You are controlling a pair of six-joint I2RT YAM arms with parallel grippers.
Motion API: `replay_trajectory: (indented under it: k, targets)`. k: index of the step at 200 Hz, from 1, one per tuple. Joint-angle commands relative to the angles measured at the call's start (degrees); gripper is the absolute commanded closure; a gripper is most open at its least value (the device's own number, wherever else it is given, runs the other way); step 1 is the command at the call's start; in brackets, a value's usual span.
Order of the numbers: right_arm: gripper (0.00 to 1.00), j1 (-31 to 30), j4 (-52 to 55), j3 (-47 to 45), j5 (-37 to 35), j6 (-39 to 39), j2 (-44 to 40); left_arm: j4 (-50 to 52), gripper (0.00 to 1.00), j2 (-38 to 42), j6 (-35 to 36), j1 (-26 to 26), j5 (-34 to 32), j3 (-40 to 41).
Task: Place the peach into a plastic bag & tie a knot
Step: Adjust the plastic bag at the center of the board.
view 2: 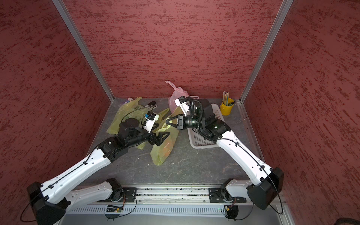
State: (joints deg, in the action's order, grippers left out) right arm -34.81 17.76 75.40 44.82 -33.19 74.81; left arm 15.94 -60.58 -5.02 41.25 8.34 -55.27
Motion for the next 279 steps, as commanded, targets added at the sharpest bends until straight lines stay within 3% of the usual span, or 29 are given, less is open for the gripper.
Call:
replay_trajectory:
  k: [1, 13, 27, 36, 49, 66, 86, 108, 156, 208, 244, 262, 279]
  targets:
    - [1.00, -0.7, -3.1, 1.3, -0.1, -1.2, 0.6, -9.7, 0.13, -1.2, 0.1, 1.2, -3.2, 0.0]
    - [1.00, -0.7, -3.1, 1.6, -0.7, -1.2, 1.1, -12.3, 0.30, -1.7, -1.4, 1.3, -2.6, 0.6]
    - [1.00, -0.7, -1.9, 2.9, -2.2, -0.3, 1.6, -14.8, 0.64, -1.6, -3.3, 1.2, -2.4, 1.8]
    - [0.83, -0.7, 0.3, 4.6, -6.3, 1.2, 1.7, -15.2, 0.81, -1.5, -4.3, 1.0, -2.4, 2.6]
    - [0.52, -0.5, 3.9, 7.3, -15.4, 4.4, 1.4, -14.9, 1.00, -0.9, -5.6, 0.5, -2.1, 3.5]
    - [0.26, -0.5, 10.0, 11.6, -33.2, 9.3, 1.4, -14.5, 1.00, 0.3, -6.6, -0.2, -1.6, 5.1]
    - [0.14, -0.2, 13.5, 14.3, -51.7, 13.0, 2.9, -14.3, 1.00, 2.3, -7.6, -1.0, -1.0, 6.4]
    - [0.06, 0.3, 13.5, 15.4, -60.7, 15.0, 4.4, -13.5, 1.00, 3.5, -8.0, -1.7, -0.6, 6.7]
    - [0.01, 1.5, 14.1, 14.0, -62.2, 15.0, 3.8, -13.1, 1.00, 3.6, -8.6, -3.1, 0.8, 6.7]
    - [0.01, 2.2, 8.2, 6.5, -54.6, 16.5, 1.0, -13.2, 1.00, 3.2, -8.9, -4.2, 2.4, 6.4]
    - [0.01, 2.7, 5.7, 6.0, -53.3, 17.4, 4.1, -13.1, 1.00, 3.2, -9.6, -4.6, 3.4, 6.6]
    - [0.07, 3.3, 4.0, 5.8, -53.3, 17.6, 5.6, -12.7, 1.00, 3.5, -9.5, -4.7, 3.6, 6.6]
    - [0.22, 3.9, 2.1, 5.8, -52.5, 18.1, 6.4, -12.2, 1.00, 3.7, -9.6, -4.8, 3.9, 6.6]
